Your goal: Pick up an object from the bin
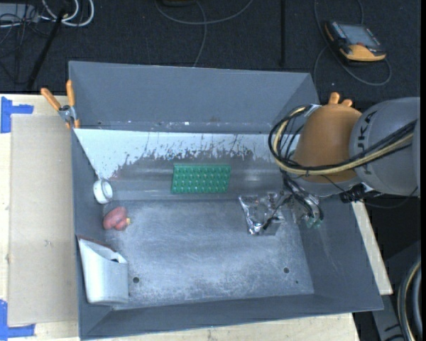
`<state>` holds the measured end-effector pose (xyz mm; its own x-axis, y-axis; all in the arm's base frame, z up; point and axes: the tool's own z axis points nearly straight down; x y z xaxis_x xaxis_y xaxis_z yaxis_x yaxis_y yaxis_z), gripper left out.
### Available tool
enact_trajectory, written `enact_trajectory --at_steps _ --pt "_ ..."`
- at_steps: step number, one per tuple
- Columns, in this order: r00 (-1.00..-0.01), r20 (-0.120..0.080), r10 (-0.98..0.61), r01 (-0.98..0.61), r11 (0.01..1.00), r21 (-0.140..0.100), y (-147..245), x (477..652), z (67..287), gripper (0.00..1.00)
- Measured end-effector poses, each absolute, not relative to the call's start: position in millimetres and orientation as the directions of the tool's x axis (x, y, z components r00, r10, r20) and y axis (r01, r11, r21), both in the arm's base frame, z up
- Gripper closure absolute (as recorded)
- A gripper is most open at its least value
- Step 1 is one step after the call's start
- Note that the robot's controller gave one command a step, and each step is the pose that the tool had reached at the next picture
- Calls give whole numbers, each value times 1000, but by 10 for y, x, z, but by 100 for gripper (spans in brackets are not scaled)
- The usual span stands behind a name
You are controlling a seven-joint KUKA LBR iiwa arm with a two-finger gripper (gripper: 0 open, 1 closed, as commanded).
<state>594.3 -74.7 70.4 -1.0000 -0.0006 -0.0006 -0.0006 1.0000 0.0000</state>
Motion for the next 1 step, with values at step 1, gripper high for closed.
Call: enact_trajectory --at_steps 1 --pt "-1000 -8 11 11 1000 0 -661 5685 1852 100"
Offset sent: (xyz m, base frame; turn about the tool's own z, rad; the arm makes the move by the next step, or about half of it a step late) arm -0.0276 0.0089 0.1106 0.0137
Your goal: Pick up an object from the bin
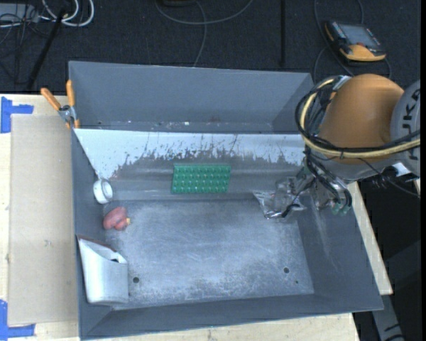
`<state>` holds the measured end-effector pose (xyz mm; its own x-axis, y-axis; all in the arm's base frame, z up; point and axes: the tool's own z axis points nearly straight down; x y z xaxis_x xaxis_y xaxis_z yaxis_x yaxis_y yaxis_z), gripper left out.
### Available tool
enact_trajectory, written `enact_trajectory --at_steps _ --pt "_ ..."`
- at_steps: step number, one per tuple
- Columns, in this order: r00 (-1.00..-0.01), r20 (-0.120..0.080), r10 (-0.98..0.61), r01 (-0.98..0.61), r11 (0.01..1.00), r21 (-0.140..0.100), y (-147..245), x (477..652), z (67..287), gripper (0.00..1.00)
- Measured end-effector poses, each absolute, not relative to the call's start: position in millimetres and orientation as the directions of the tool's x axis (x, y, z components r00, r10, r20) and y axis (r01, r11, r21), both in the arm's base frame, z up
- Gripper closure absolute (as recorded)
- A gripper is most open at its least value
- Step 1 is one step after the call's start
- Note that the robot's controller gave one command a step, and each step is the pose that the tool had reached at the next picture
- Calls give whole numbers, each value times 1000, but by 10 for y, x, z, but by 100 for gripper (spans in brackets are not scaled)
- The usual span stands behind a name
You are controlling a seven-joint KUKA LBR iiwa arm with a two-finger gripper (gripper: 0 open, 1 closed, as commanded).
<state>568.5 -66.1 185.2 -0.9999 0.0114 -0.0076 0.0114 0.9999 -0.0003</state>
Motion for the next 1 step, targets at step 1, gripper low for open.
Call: enact_trajectory --at_steps 1 --pt "-999 -7 36 36 999 -1 -740 5697 2286 100"
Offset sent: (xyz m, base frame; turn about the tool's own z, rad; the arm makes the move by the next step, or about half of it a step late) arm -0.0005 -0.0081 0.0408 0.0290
